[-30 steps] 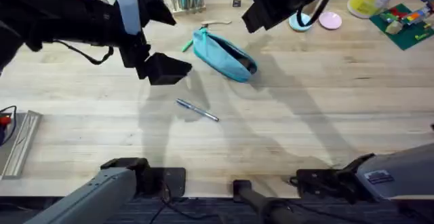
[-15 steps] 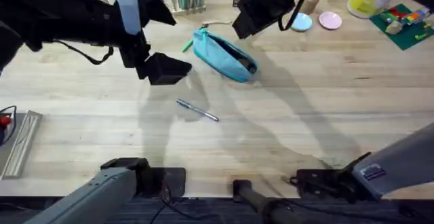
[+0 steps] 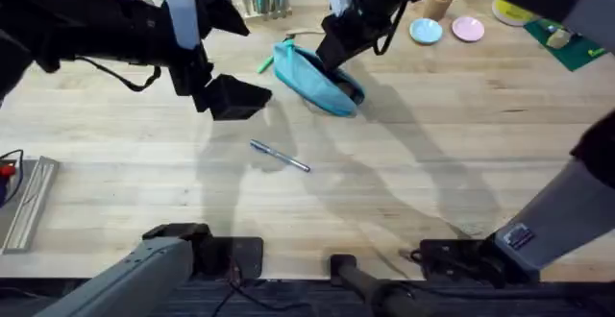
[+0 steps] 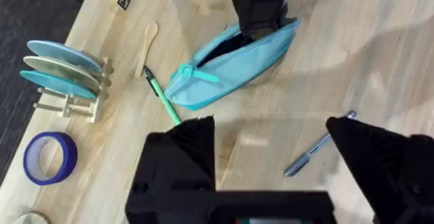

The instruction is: Unzip the bag, pick up the pens from the table one at a time and place them inside, then zip the bag closed.

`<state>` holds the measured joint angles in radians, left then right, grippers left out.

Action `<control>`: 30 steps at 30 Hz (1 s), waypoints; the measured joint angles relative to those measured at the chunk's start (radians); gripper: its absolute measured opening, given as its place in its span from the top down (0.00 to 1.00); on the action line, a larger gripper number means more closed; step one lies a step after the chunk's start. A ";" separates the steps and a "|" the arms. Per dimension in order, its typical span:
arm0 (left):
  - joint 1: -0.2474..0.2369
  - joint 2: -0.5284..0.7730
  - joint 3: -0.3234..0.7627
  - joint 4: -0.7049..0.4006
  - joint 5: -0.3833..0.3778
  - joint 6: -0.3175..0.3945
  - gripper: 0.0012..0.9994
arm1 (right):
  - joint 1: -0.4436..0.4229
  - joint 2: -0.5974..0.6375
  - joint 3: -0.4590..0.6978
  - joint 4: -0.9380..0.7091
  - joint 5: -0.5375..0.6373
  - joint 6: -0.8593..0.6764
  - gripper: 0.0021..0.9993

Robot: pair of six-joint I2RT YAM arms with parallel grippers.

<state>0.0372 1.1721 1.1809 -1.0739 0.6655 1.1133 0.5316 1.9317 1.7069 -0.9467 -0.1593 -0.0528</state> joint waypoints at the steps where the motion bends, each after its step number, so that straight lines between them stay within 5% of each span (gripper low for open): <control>1: 0.000 0.000 0.000 0.000 0.000 0.000 0.01 | 0.000 0.007 0.000 0.003 -0.002 0.000 0.97; 16: 0.000 0.000 0.000 0.000 0.000 0.000 0.01 | 0.000 0.081 0.000 0.038 -0.014 0.000 0.97; 19: 0.000 0.000 0.000 0.000 0.000 0.000 0.01 | 0.000 0.084 0.000 0.050 -0.014 0.001 0.91; 21: 0.000 0.000 0.000 0.000 0.000 0.000 0.01 | 0.000 0.084 0.000 0.052 -0.014 0.003 0.80; 26: 0.000 0.000 0.000 0.000 0.000 0.000 0.01 | 0.000 0.084 0.000 0.053 -0.015 0.000 0.08; 30: 0.000 0.000 0.000 0.000 0.000 0.000 0.01 | 0.000 0.084 0.000 0.053 -0.015 -0.003 0.00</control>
<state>0.0372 1.1721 1.1809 -1.0740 0.6655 1.1133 0.5316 2.0159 1.7069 -0.8936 -0.1741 -0.0559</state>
